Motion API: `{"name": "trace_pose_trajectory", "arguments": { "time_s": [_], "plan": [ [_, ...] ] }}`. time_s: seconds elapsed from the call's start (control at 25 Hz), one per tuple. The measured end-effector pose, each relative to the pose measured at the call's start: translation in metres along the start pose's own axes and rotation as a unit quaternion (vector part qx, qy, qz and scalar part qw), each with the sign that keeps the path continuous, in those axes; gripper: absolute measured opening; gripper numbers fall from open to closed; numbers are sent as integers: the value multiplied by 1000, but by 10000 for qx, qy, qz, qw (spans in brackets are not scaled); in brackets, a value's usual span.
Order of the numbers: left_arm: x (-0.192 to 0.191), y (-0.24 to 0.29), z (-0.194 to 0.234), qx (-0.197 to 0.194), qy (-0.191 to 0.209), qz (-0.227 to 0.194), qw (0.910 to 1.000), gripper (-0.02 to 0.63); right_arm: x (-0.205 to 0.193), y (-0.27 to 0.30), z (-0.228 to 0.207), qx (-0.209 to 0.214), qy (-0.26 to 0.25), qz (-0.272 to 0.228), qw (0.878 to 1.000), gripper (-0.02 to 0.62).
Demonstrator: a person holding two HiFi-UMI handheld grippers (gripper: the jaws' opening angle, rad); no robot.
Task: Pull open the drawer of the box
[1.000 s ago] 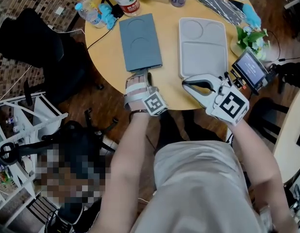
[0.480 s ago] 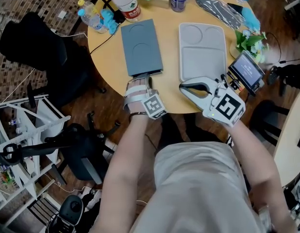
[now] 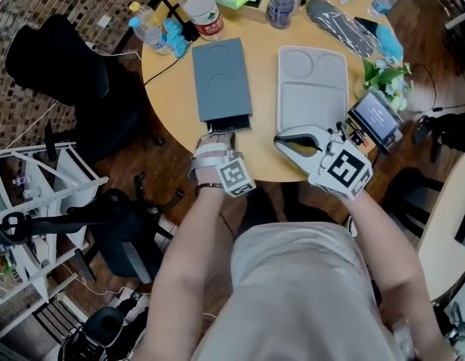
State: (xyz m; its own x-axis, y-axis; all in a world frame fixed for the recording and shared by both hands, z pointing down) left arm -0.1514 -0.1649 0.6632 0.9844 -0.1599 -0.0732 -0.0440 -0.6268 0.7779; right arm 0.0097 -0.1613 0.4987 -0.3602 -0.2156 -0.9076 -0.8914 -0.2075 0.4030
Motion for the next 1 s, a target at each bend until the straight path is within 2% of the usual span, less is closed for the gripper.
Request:
{"name": "trace_pose_trajectory", "arguments": {
  "time_s": [0.6,1.0],
  "plan": [
    [0,-43,-60,-379,-311,-6,9988,54,-2,4,20,478,-229,87,9986,3],
    [-2,-57,-82,-594,-437,125,9972,52,-3,-1,29,610,-318,129,9975,3]
  ]
}}
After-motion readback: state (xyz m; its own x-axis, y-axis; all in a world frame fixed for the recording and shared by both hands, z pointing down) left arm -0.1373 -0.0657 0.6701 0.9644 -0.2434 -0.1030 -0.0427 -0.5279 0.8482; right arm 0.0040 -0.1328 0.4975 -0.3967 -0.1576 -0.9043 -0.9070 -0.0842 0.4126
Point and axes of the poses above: the fingertips, and each gripper's own axes: y forward along the fingers, z to its left, x out of its top, the point moved 6 cm from there along -y, backward along the fingers, and after that the axes turned 2 degrees about -x, right-handed, at the moved point
